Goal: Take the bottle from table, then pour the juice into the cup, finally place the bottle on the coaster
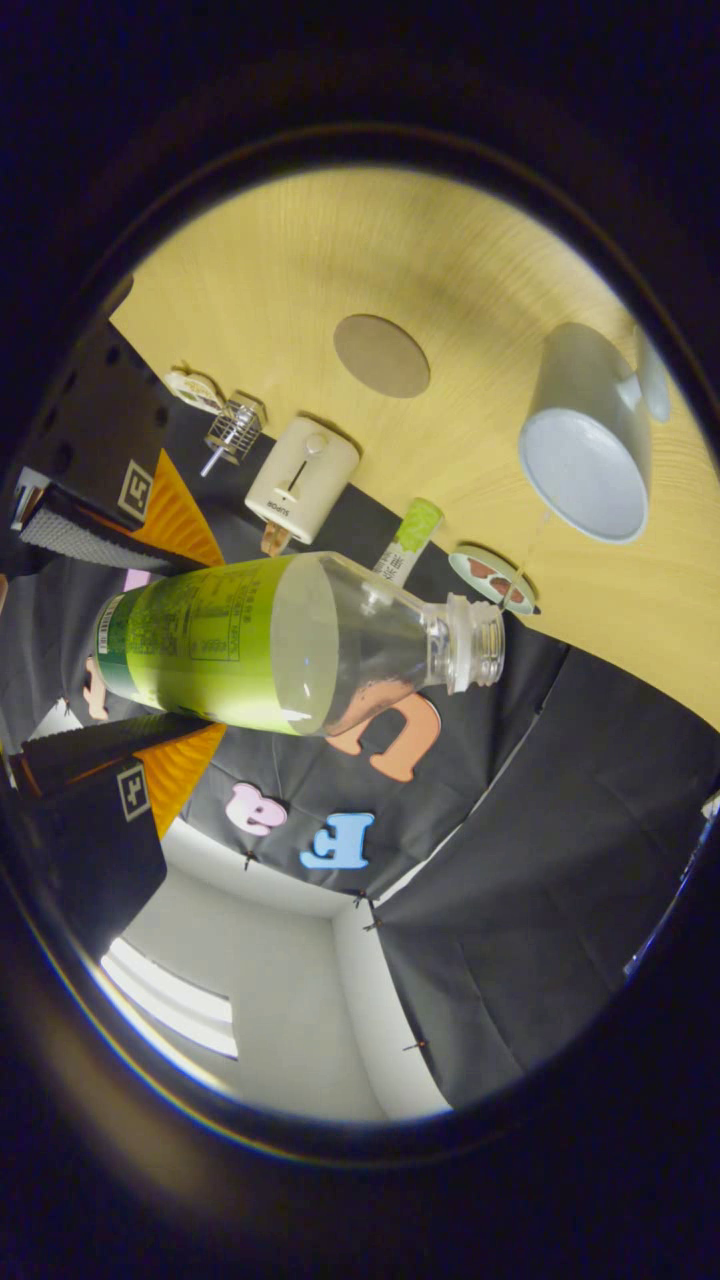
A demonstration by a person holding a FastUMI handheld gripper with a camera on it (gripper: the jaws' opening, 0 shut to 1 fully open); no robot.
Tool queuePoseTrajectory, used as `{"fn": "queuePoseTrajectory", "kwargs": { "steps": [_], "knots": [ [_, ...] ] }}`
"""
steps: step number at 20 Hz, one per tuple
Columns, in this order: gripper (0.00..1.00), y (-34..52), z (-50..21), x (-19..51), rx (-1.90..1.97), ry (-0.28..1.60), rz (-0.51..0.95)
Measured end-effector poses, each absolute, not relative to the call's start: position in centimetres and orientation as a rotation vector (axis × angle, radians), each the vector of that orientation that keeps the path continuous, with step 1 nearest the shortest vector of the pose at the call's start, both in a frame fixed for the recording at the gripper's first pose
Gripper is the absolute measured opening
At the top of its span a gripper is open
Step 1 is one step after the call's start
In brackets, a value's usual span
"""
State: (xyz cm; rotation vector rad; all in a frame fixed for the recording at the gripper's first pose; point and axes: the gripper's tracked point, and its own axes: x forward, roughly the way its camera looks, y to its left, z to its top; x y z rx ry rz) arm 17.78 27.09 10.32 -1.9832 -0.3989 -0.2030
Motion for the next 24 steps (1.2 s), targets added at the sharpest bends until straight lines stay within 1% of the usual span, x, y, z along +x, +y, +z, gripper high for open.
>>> {"fn": "queuePoseTrajectory", "kwargs": {
  "steps": [5,7,12,20,24],
  "knots": [
    [0.73,26.3,8.7,18.5,-1.829,-0.327,-0.137],
    [0.73,26.5,8.9,18.5,-1.782,-0.328,-0.128],
    [0.73,26.3,7.3,19.2,-1.553,-0.242,-0.023],
    [0.74,28.4,2.8,18.1,-0.954,0.002,0.271],
    [0.74,29.0,2.0,18.5,-0.684,0.059,0.378]
  ]
}}
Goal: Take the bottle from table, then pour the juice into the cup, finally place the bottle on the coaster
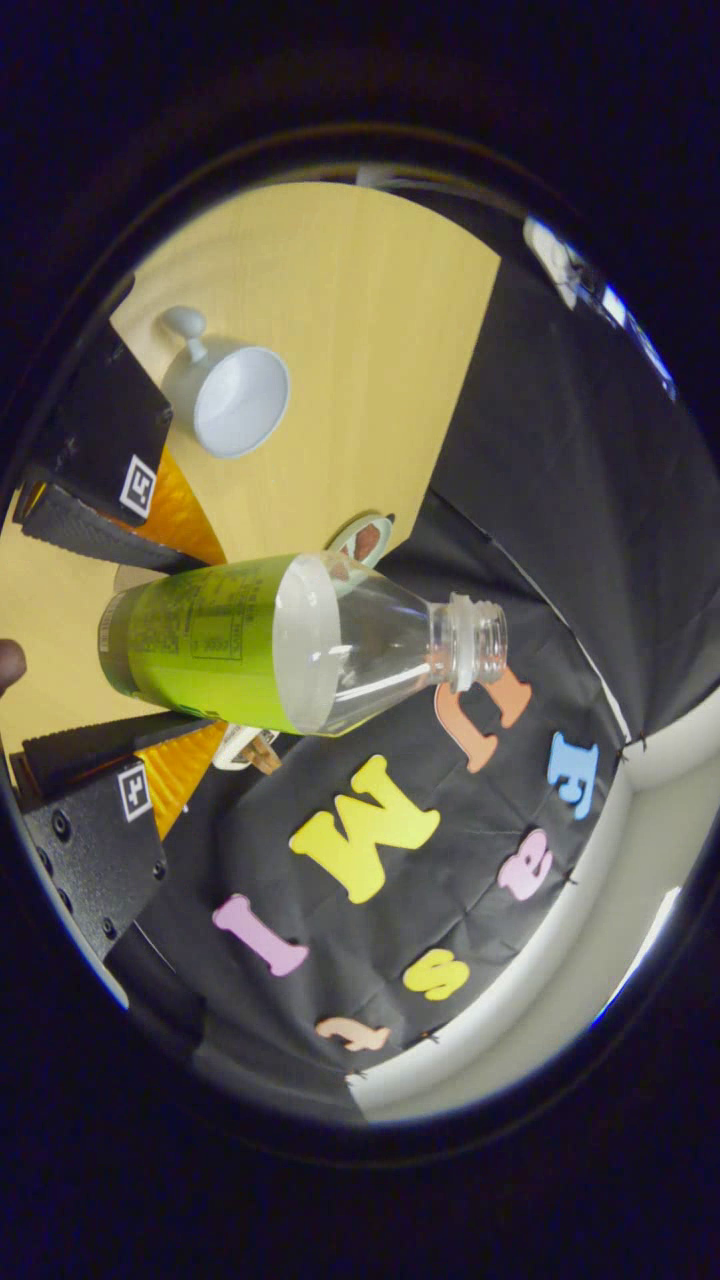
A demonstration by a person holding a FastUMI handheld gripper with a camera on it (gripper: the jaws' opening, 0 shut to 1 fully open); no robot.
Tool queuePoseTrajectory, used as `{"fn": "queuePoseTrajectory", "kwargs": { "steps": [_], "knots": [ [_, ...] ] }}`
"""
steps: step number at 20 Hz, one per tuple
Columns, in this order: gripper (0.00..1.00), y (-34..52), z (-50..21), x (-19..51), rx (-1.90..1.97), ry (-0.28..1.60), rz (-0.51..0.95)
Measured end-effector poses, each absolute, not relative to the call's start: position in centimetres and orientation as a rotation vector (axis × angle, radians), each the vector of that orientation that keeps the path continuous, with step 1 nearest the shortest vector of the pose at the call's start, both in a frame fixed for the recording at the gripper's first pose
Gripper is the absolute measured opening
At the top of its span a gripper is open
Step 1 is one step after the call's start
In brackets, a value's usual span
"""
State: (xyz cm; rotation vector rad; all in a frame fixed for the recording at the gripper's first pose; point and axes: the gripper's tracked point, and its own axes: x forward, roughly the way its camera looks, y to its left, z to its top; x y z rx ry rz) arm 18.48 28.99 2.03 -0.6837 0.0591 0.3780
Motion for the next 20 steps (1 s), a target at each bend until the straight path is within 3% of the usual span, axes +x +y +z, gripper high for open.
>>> {"fn": "queuePoseTrajectory", "kwargs": {
  "steps": [10,20],
  "knots": [
    [0.74,28.7,2.3,22.8,-0.048,0.147,0.467],
    [0.75,28.6,-4.8,29.6,0.0,0.281,0.375]
  ]
}}
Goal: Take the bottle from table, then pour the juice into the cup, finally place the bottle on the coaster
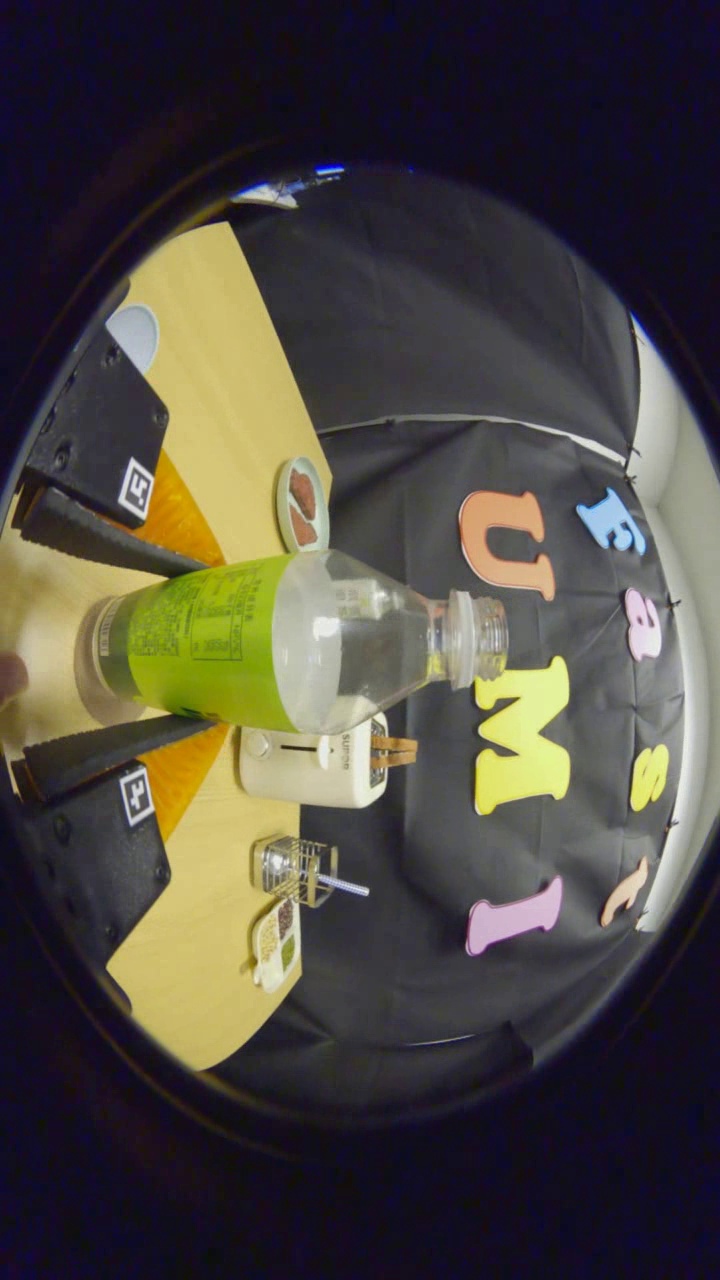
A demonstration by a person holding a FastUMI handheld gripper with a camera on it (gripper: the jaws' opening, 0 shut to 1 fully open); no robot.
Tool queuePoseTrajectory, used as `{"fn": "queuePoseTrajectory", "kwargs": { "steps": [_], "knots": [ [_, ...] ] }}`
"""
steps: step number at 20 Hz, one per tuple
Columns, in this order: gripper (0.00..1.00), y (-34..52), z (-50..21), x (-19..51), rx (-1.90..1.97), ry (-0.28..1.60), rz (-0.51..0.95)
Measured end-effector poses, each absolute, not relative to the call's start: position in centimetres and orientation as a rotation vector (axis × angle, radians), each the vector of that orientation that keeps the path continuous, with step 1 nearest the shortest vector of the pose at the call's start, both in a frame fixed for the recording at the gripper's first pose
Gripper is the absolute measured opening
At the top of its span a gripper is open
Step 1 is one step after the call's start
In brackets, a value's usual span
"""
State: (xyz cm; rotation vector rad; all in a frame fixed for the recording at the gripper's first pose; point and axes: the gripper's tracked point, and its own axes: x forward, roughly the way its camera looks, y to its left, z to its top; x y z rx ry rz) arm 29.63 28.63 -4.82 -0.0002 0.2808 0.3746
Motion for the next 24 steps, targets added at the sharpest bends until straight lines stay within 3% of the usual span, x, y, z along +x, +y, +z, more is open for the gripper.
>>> {"fn": "queuePoseTrajectory", "kwargs": {
  "steps": [9,13,15,24],
  "knots": [
    [0.78,28.2,-7.7,31.5,-0.009,0.329,0.35],
    [0.83,28.0,-7.9,31.4,0.002,0.349,0.356],
    [1.0,27.7,-8.0,31.1,-0.001,0.349,0.35],
    [1.0,24.8,-5.8,25.3,0.087,0.326,0.372]
  ]
}}
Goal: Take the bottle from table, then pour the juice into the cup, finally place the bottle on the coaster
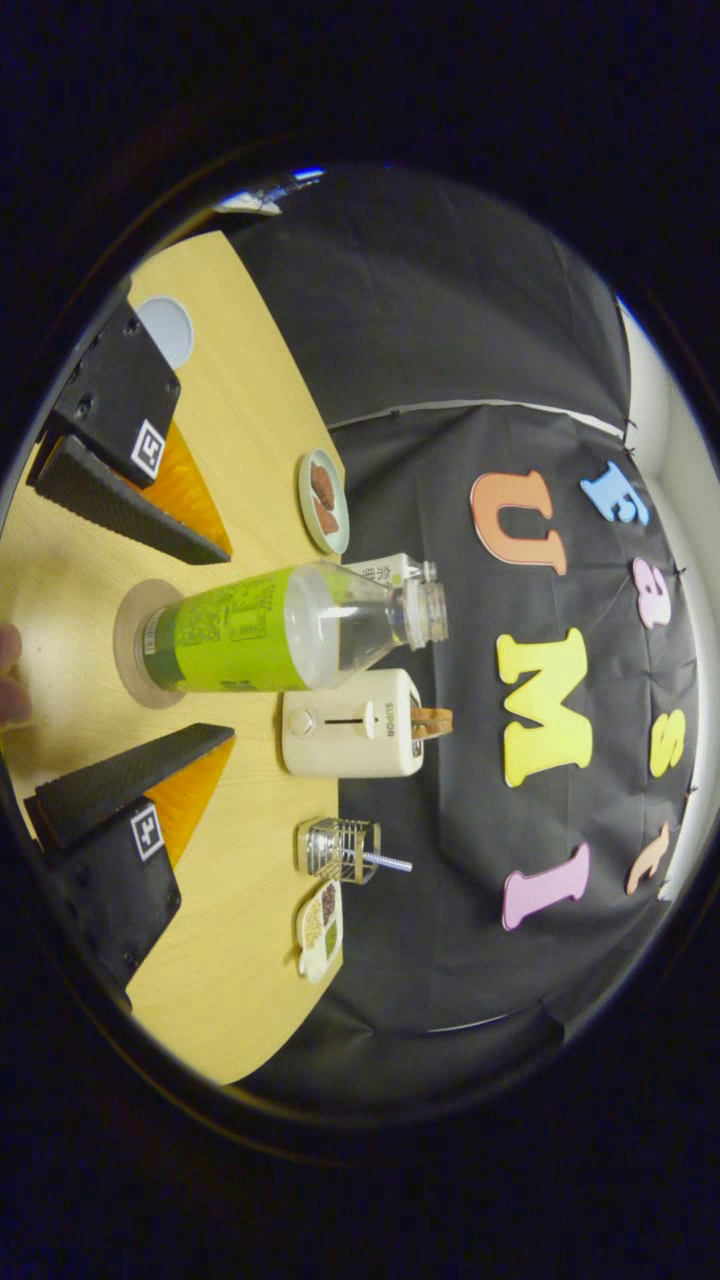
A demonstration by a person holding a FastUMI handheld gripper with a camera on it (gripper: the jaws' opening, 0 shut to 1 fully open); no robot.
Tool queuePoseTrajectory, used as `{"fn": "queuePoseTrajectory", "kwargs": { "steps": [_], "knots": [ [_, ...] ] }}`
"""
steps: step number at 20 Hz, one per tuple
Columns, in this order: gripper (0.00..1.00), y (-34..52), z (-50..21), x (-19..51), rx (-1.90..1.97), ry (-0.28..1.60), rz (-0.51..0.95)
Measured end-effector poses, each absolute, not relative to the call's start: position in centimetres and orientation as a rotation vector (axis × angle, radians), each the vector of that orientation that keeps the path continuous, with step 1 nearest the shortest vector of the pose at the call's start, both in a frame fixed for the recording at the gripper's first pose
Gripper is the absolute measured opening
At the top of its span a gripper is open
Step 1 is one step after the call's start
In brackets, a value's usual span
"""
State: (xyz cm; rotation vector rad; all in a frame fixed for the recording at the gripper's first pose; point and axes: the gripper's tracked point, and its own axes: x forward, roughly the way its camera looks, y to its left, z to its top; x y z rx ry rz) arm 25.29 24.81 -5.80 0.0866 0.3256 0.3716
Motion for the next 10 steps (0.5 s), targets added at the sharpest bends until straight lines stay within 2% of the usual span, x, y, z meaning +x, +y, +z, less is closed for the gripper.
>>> {"fn": "queuePoseTrajectory", "kwargs": {
  "steps": [4,10],
  "knots": [
    [1.0,20.2,-3.5,19.6,0.14,0.26,0.324],
    [1.0,10.6,1.5,11.6,0.017,0.072,0.128]
  ]
}}
